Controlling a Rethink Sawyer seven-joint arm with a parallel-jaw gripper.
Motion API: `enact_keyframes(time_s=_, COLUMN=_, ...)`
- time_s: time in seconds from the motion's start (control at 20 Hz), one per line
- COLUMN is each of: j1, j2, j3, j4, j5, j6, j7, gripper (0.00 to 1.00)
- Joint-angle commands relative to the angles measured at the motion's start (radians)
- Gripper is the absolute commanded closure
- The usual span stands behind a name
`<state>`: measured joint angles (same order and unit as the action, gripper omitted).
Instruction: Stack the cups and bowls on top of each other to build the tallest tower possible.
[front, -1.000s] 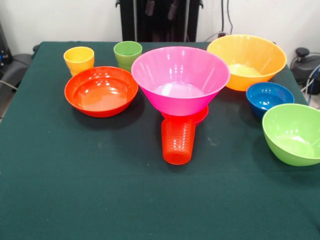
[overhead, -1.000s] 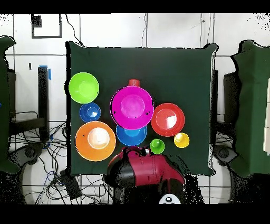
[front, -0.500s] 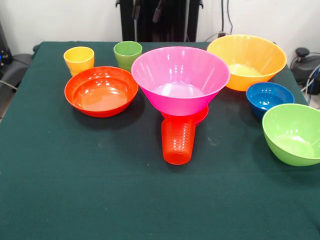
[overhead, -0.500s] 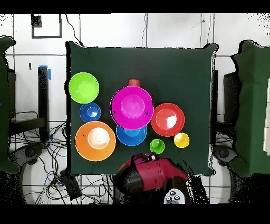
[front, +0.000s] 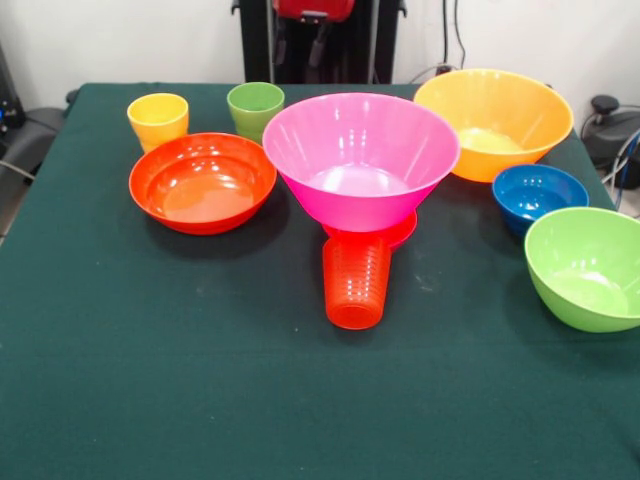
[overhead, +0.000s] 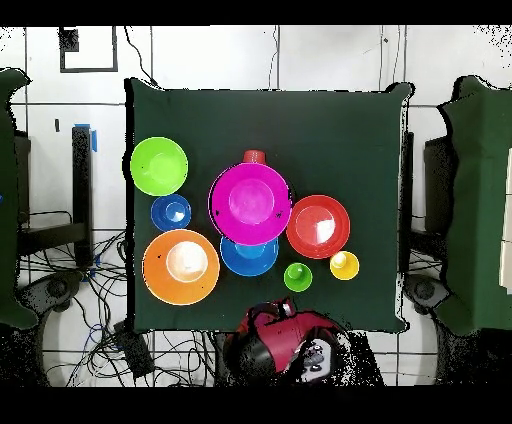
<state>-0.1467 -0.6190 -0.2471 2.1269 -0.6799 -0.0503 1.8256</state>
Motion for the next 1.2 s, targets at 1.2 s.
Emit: enact_keyframes(time_s=1.2, j1=-0.014, j2=0.358, j3=-0.036, j4=-0.163, j5=0.006, j6=-0.240, j7=0.097, gripper=0.00)
